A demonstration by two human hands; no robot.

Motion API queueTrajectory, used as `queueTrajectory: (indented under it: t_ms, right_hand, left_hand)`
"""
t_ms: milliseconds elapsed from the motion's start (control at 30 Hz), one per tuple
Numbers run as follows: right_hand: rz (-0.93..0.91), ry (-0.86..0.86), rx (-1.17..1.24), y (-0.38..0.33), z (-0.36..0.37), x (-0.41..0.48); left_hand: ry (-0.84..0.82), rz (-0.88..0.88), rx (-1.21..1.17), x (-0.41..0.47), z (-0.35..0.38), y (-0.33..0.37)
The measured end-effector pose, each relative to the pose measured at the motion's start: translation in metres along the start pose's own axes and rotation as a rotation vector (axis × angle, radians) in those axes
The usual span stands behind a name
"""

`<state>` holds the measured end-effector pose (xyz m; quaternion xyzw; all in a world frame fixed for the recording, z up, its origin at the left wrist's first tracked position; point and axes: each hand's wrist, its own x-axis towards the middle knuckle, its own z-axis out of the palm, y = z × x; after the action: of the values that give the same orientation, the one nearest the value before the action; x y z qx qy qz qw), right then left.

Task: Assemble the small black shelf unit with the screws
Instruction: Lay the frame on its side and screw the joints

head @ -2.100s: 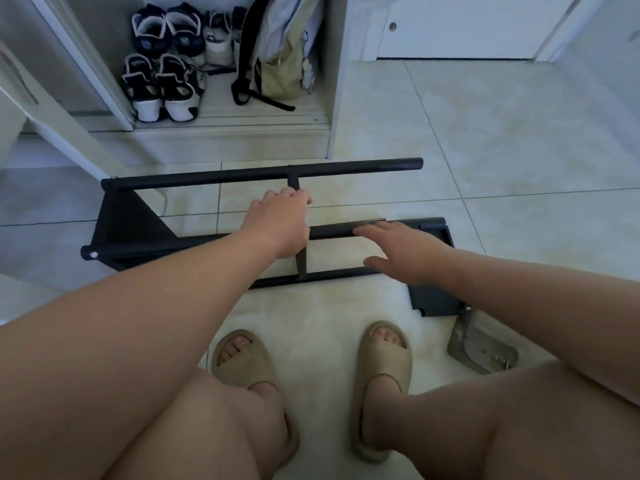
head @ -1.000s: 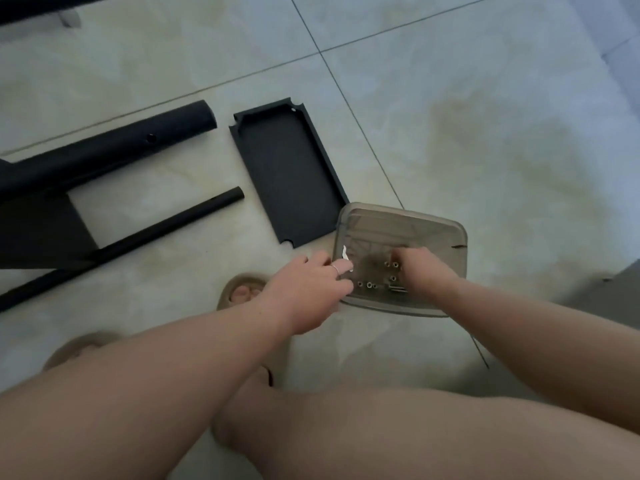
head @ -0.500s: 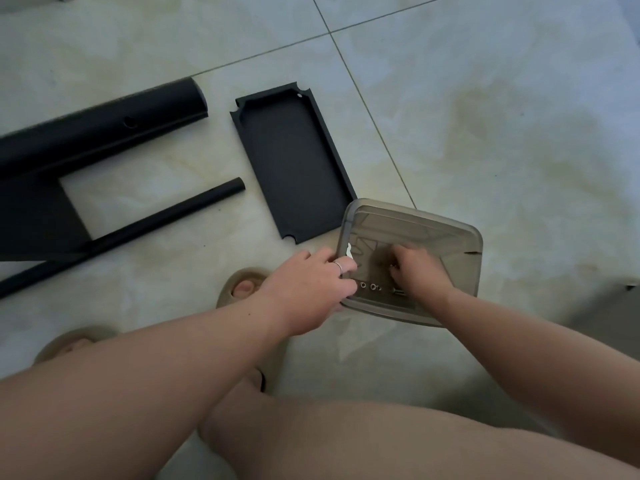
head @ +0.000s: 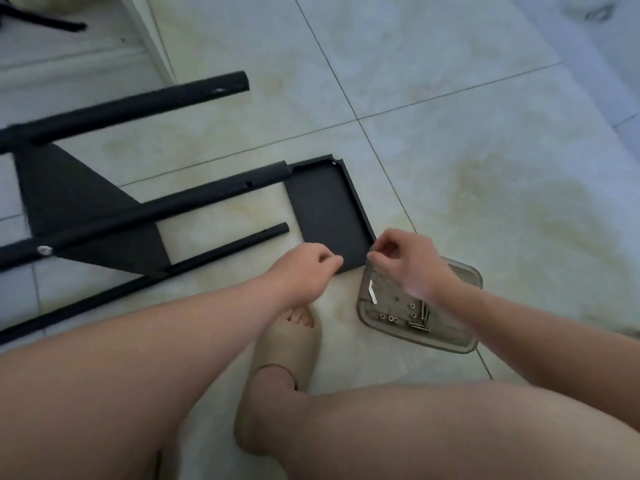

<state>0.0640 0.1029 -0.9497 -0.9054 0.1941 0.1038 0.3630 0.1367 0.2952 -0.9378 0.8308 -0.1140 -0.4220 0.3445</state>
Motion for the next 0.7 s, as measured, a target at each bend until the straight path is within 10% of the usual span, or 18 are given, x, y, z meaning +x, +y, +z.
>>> queueTrajectory:
  t_ms: [233, 700]
  right_hand:
    - [-0.335, -0.069, 0.072, -0.155, -0.025, -0.026]
    - [-0.694, -0.243, -0.021, -0.324, 0.035, -0.079]
  left_hand:
    - [0.011, -0.265, -0.846, -0.079, -0.103, 0.001]
    - [-0.102, -0.251, -1.150, -0.205, -0.211, -0.073]
